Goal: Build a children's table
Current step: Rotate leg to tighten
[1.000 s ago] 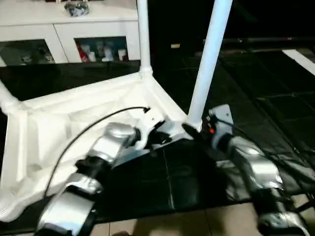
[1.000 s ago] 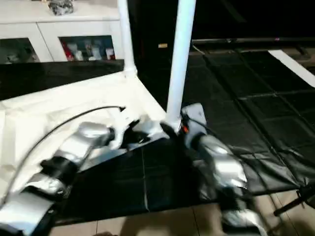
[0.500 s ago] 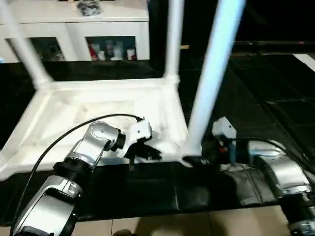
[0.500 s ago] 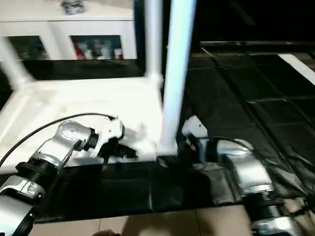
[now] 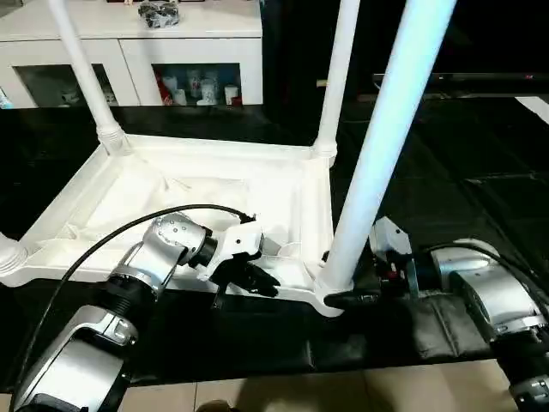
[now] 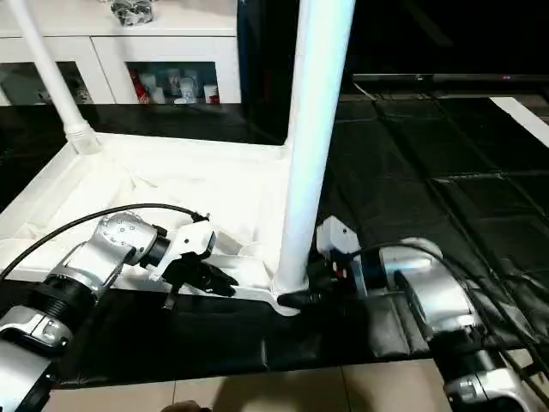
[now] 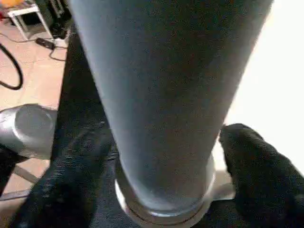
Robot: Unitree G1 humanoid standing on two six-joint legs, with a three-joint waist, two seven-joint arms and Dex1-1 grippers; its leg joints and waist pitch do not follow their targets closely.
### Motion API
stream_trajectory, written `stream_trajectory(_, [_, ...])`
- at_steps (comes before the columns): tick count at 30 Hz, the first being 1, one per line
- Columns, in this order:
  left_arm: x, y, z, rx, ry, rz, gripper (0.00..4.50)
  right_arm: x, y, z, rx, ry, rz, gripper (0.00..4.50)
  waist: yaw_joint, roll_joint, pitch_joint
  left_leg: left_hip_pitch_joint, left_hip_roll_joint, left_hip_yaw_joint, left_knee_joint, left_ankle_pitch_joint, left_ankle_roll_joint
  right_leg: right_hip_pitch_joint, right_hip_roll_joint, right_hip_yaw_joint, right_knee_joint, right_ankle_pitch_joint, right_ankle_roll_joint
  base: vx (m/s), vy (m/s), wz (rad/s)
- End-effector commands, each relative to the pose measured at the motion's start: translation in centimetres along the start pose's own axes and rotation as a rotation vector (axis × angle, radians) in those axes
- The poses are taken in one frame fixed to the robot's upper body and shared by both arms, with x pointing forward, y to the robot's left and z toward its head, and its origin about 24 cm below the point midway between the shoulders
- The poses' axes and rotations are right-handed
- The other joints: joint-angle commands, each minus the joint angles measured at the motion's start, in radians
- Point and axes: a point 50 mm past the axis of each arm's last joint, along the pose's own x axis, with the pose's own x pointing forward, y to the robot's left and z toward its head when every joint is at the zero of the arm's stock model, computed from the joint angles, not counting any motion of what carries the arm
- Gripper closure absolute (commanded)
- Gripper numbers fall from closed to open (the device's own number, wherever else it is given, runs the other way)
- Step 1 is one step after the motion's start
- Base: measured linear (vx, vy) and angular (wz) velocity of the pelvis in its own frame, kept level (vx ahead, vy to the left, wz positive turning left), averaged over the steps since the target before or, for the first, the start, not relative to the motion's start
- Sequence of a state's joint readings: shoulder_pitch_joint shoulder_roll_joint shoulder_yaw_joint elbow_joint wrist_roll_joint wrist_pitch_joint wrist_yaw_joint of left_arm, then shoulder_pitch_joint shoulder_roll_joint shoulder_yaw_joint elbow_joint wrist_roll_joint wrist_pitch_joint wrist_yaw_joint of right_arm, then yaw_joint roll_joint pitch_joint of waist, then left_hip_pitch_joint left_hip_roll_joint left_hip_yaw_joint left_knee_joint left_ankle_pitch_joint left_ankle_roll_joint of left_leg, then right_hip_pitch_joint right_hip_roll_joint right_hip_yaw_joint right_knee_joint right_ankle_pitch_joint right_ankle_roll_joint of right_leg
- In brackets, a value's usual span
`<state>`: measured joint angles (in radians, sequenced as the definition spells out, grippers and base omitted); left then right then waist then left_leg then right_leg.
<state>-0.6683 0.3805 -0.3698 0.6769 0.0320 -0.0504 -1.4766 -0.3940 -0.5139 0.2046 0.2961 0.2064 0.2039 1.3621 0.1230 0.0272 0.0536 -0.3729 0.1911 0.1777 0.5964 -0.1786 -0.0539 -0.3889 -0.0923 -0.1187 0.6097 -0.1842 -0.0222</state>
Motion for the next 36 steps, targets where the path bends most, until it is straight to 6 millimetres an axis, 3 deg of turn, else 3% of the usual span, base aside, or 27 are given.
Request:
stream_trajectory(1, [0.3, -0.1, 0.8, 0.056, 0.017, -0.068, 4.50, -0.2, -0.1, 0.2, -0.013, -0.003, 0.018, 0.96, -0.005, -0.014, -0.070, 0.012, 0.053, -0.014, -0.067, -0.186, 0.066, 0.047, -0.076, 0.065, -0.078, -0.239, -0.197, 0.000, 0.000, 0.00])
stream_trajectory(15, [0.6, 0.1, 0.7, 0.022, -0.003, -0.037, 4.50, 0.4, 0.3, -0.1, 0.009, -0.023, 0.025, 1.92, -0.003, -0.015, -0.070, 0.013, 0.052, -0.013, -0.067, -0.186, 0.063, 0.048, -0.076, 0.065, -0.079, -0.251, -0.194, 0.000, 0.000, 0.00])
stream_trajectory(18, [1.0, 1.4, 1.5, -0.061, -0.048, 0.099, 4.50, 1.3, -0.5, 0.3, 0.100, -0.116, -0.113, 1.98, -0.005, -0.011, -0.068, 0.016, 0.054, -0.013, -0.070, -0.191, 0.058, 0.044, -0.074, 0.065, -0.081, -0.261, -0.197, 0.000, 0.000, 0.00])
stream_trajectory(21, [1.5, 2.3, 2.6, -0.119, -0.103, 0.202, 4.50, 2.6, -1.2, 0.4, 0.139, -0.143, -0.251, 1.98, -0.013, -0.015, -0.065, 0.016, 0.046, -0.017, -0.070, -0.227, 0.033, 0.047, -0.079, 0.060, -0.094, -0.365, -0.165, 0.000, 0.000, 0.00])
stream_trajectory(23, [2.0, 3.0, 3.6, -0.164, -0.138, 0.287, 4.50, 3.8, -1.7, 0.5, 0.189, -0.174, -0.360, 1.98, -0.026, -0.016, -0.064, 0.015, 0.046, -0.019, -0.073, -0.230, 0.009, 0.046, -0.079, 0.061, -0.093, -0.378, -0.158, 0.000, 0.000, 0.00])
stream_trajectory(24, [2.5, 3.4, 4.4, -0.205, -0.167, 0.347, 4.50, 5.0, -1.9, 0.6, 0.252, -0.213, -0.431, 1.99, -0.029, -0.011, -0.064, 0.015, 0.046, -0.021, -0.075, -0.228, 0.005, 0.046, -0.079, 0.060, -0.092, -0.375, -0.160, 0.000, 0.000, 0.00])
stream_trajectory(26, [2.7, 3.6, 4.8, -0.226, -0.182, 0.369, 4.50, 5.7, -2.0, 0.8, 0.288, -0.235, -0.455, 1.99, -0.043, -0.014, -0.066, 0.010, 0.045, -0.024, -0.076, -0.224, 0.003, 0.050, -0.078, 0.058, -0.091, -0.353, -0.161, 0.000, 0.000, 0.00])
stream_trajectory(27, [3.2, 4.0, 5.6, -0.255, -0.204, 0.430, 4.50, 6.9, -2.1, 0.9, 0.325, -0.230, -0.511, 1.99, -0.048, -0.009, -0.067, 0.007, 0.042, -0.023, -0.074, -0.210, 0.009, 0.052, -0.076, 0.060, -0.089, -0.320, -0.164, 0.000, 0.000, 0.00])
stream_trajectory(30, [3.8, 4.4, 6.5, -0.291, -0.231, 0.500, 4.50, 8.3, -2.6, 1.2, 0.372, -0.224, -0.588, 2.06, -0.060, -0.008, -0.071, 0.008, 0.039, -0.017, -0.067, -0.167, 0.028, 0.049, -0.072, 0.062, -0.083, -0.224, -0.200, 0.000, 0.000, 0.00])
stream_trajectory(36, [4.7, 4.8, 7.6, -0.312, -0.250, 0.575, 4.50, 9.2, -3.4, 2.0, 0.411, -0.239, -0.670, 2.06, -0.059, -0.009, -0.070, 0.009, 0.039, -0.016, -0.068, -0.160, 0.051, 0.052, -0.070, 0.061, -0.084, -0.211, -0.199, 0.000, 0.000, 0.00])
